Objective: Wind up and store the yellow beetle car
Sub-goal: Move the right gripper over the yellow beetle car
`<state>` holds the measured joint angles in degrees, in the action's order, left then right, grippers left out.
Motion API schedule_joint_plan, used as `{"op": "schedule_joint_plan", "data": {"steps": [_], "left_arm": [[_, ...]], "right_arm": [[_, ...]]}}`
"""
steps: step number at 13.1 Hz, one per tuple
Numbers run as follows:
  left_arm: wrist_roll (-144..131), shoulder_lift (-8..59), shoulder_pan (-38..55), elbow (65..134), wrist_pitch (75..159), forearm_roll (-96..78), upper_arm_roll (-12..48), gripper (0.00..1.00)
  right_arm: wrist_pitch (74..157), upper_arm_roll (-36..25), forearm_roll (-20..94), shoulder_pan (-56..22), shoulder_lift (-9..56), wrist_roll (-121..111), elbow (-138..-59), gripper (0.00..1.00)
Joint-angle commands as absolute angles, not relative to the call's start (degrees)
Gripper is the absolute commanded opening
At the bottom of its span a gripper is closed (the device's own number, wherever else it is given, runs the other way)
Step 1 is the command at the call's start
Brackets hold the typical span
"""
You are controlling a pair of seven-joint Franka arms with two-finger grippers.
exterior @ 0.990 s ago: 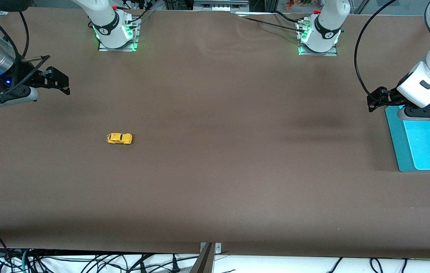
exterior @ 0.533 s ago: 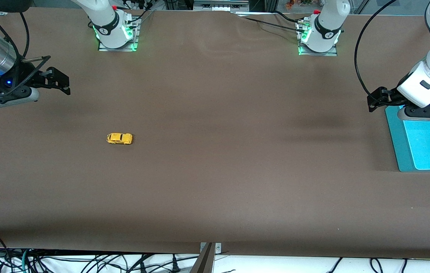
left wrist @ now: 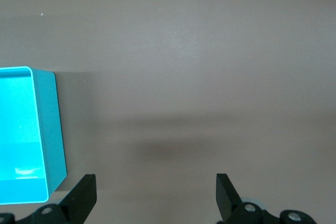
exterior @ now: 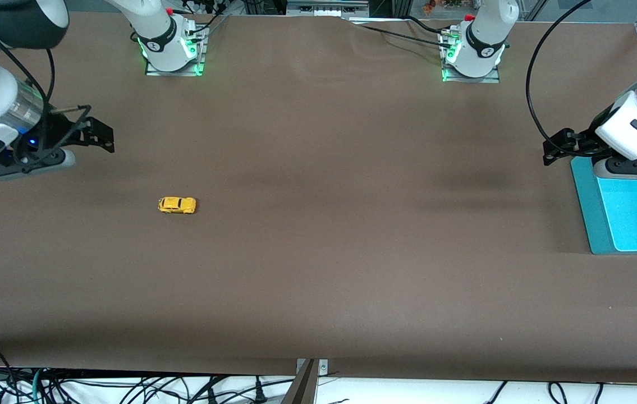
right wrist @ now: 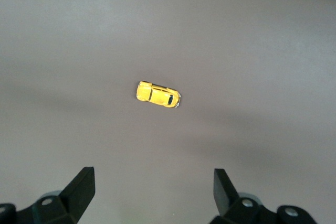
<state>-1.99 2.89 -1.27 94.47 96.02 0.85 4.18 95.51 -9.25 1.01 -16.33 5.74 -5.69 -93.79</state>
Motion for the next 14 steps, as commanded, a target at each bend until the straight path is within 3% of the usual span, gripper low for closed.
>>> {"op": "schedule_joint_plan", "data": {"steps": [1,4,9,14], "left_arm": [[-1.85,2.2,-1.5,95.1,95.8,0.26,4.39,1.0],[-1.85,2.2,-1.5,95.1,95.8,0.62,4.48,1.0],[-1.85,2.2,-1.58,95.1,95.8,0.62,4.48,1.0],[-1.85,2.11,-1.5,95.18,95.71,0.62,4.48,1.0]], "right_arm": [[100.96,-9.05,0.88,-16.08,5.62,-6.42,-98.59,1.0],[106.68,-8.97,0.97,-16.08,6.76,-7.64,-103.87,1.0],[109.42,-8.44,1.06,-16.78,12.56,-17.2,-104.94,1.0],[114.61,-6.86,0.97,-16.87,12.74,-40.63,-108.54,1.0]]}}
